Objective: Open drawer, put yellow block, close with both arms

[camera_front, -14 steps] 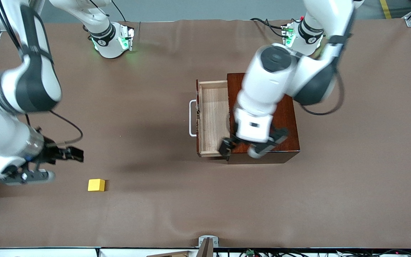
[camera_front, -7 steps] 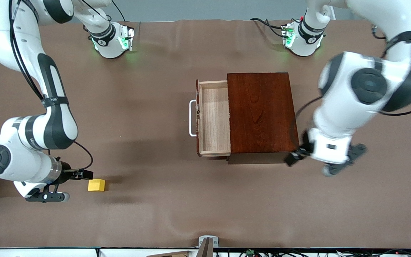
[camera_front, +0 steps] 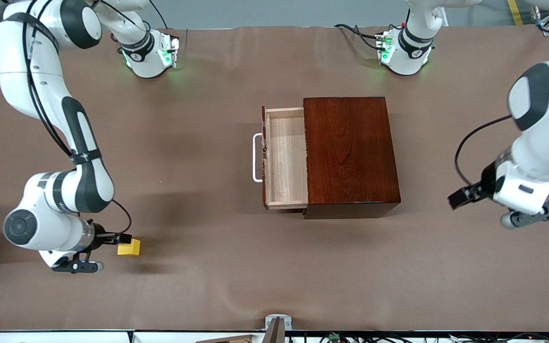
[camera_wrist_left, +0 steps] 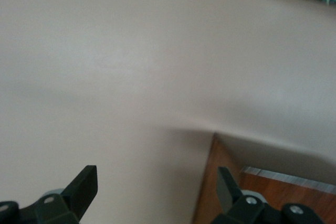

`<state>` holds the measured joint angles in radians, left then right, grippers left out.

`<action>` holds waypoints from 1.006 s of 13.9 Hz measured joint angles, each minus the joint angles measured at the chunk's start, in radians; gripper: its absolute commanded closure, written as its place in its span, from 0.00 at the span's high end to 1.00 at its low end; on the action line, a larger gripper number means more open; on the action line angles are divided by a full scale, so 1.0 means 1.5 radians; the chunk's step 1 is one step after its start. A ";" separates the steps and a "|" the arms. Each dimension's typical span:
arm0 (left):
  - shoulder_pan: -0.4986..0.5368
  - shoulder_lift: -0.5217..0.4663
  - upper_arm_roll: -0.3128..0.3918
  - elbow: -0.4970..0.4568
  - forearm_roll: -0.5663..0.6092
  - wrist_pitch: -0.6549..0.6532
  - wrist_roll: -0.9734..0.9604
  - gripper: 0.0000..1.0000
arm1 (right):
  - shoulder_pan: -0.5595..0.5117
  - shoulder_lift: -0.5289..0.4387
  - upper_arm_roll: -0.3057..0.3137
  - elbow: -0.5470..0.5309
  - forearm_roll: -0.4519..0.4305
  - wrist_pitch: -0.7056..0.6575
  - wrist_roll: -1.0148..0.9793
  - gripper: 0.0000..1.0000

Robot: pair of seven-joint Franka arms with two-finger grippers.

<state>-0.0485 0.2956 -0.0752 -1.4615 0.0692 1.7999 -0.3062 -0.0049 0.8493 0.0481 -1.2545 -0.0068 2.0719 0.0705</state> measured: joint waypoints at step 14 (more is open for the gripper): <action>0.027 -0.171 -0.011 -0.071 -0.043 -0.164 0.149 1.00 | 0.008 0.021 0.009 0.029 0.000 -0.029 0.000 0.00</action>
<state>-0.0081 0.0396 -0.0918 -1.5683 0.0051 1.5535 -0.0827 0.0065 0.8808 0.0614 -1.2116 -0.0066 2.0284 0.0708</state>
